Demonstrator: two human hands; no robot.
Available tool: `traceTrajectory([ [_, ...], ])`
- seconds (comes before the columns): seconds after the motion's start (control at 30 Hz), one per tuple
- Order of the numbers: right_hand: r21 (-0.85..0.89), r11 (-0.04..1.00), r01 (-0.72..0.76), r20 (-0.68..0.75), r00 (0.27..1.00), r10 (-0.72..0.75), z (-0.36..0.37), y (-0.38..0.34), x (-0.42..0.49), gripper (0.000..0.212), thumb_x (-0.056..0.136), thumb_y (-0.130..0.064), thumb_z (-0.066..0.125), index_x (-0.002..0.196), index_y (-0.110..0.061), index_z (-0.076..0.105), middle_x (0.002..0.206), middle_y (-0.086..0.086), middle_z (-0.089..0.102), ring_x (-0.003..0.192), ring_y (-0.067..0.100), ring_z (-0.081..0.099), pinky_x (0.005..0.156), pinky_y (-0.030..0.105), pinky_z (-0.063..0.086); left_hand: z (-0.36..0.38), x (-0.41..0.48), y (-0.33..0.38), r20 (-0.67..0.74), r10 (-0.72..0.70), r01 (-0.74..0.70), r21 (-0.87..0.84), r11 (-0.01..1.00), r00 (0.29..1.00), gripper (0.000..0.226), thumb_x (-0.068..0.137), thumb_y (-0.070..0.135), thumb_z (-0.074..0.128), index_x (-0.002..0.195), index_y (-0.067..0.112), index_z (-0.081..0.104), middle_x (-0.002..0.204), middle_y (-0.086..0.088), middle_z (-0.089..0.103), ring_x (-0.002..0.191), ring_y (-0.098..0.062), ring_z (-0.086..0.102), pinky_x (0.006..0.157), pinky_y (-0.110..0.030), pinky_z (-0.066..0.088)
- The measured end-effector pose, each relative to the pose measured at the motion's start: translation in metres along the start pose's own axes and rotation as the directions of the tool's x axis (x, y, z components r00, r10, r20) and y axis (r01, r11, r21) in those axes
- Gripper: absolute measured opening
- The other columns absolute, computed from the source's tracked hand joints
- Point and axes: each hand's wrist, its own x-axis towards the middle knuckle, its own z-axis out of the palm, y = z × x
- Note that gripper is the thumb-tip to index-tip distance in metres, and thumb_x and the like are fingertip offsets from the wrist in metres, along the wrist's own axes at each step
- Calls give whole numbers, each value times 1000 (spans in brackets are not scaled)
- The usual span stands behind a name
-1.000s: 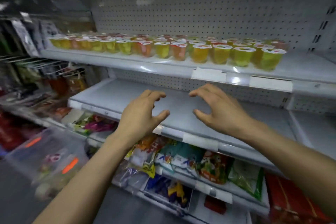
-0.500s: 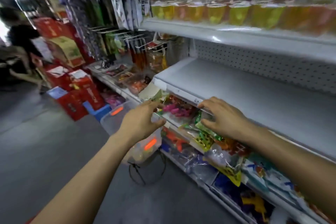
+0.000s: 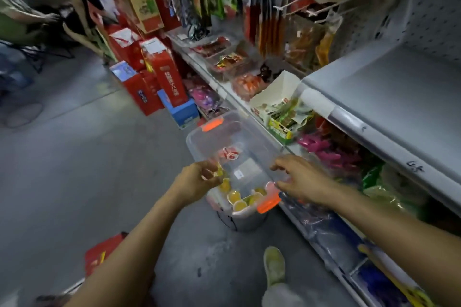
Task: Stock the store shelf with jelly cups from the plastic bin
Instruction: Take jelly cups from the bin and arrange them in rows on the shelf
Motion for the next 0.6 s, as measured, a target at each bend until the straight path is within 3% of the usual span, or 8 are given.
traceTrajectory([
  [0.2, 131, 990, -53, 200, 979, 26, 42, 25, 123, 40, 85, -30, 66, 123, -22, 57, 126, 0, 56, 110, 16, 56, 93, 31, 46, 22, 99, -39, 53, -109, 112, -72, 991, 993, 30, 87, 31, 71, 114, 19, 66, 97, 2, 65, 92, -18, 63, 85, -28, 49],
  [0.3, 231, 960, -157, 267, 959, 93, 69, 40, 187, 38, 83, -26, 69, 119, -20, 59, 118, 4, 59, 99, 16, 57, 89, 32, 49, 38, 162, -56, 76, -150, 155, -72, 985, 986, 29, 88, 27, 70, 113, 15, 67, 104, -1, 67, 91, -16, 61, 81, -27, 48],
  [0.43, 359, 870, -338, 322, 920, 225, 115, 59, 267, 39, 83, -21, 71, 119, -16, 57, 100, 5, 57, 85, 19, 59, 75, 31, 50, 69, 250, -84, 52, -220, 223, -55, 973, 974, 29, 91, 26, 64, 119, 17, 66, 119, -1, 65, 104, -21, 62, 94, -35, 50],
  [0.6, 456, 708, -539, 409, 834, 371, 183, 75, 344, 52, 84, -22, 70, 129, -13, 48, 119, 10, 58, 103, 26, 60, 78, 28, 47, 108, 334, -111, 50, -292, 296, -194, 935, 955, 26, 95, 25, 58, 120, 23, 64, 120, 0, 65, 110, -23, 60, 101, -42, 47],
])
